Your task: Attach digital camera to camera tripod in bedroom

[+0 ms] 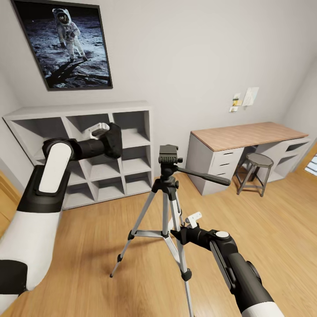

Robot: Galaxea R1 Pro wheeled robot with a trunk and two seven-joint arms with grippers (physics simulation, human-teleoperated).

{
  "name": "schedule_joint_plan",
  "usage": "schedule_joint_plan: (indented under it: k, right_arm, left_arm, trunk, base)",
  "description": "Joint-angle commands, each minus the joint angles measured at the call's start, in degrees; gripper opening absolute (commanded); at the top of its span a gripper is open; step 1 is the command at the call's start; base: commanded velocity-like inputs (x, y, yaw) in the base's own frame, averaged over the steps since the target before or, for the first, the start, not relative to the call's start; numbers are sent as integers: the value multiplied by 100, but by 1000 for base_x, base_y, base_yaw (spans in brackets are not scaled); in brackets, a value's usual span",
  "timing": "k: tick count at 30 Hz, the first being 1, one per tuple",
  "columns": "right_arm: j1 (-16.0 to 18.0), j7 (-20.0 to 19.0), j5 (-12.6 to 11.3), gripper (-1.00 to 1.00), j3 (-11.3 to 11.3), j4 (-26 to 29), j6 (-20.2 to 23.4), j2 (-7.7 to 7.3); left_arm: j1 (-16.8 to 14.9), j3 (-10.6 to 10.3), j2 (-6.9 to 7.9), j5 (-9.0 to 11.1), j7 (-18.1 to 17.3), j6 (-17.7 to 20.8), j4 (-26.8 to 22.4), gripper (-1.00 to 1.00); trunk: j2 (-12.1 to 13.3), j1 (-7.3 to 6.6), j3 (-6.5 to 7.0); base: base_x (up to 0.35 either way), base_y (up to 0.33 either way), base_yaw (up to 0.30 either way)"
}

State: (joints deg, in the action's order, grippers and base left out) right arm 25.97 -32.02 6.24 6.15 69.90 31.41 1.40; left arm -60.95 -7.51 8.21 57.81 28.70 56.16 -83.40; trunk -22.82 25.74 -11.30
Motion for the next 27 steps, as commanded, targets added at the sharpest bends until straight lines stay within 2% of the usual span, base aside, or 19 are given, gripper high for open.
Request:
schedule_joint_plan:
  k: [1, 4, 5, 6, 8, 15, 21, 27]
  right_arm:
    - [4, -37, 286, -100, -16, -399, -40, 1]
    - [4, -34, 289, -100, -13, -397, -39, 1]
    - [4, -49, 288, -100, -16, -369, -38, 1]
    - [4, -49, 288, -100, -17, -357, -38, 1]
    - [4, -50, 289, -100, -17, -338, -38, 1]
    - [4, -50, 290, -100, -18, -329, -35, 1]
    - [4, -57, 290, -100, -18, -328, -30, 0]
    - [4, -58, 290, -100, -18, -328, -30, 0]
  left_arm:
    - [-10, -24, -12, 9, 30, 27, -23, -100]
    - [-18, -122, -126, 49, -43, 38, -87, -100]
    - [-21, -245, -267, 60, -65, 40, -113, -100]
    - [-22, -274, -304, 59, -67, 39, -123, -100]
    - [-22, -302, -351, 47, -61, 36, -144, -100]
    - [-23, -317, -374, 68, -69, 35, -147, -100]
    - [-23, -415, -577, 81, -83, 13, -84, -100]
    - [-23, -439, -689, 88, -76, 9, -74, -100]
  trunk:
    - [-10, 5, -13]
    - [-10, 5, -13]
    - [-10, 5, -13]
    - [-10, 5, -13]
    - [-10, 5, -13]
    - [-10, 5, -13]
    - [-10, 5, -13]
    - [-10, 5, -13]
  base:
    - [0, 0, 0]
    - [0, 0, 0]
    - [0, 0, 0]
    - [0, 0, 0]
    - [0, 0, 0]
    - [0, 0, 0]
    - [0, 0, 0]
    - [0, 0, 0]
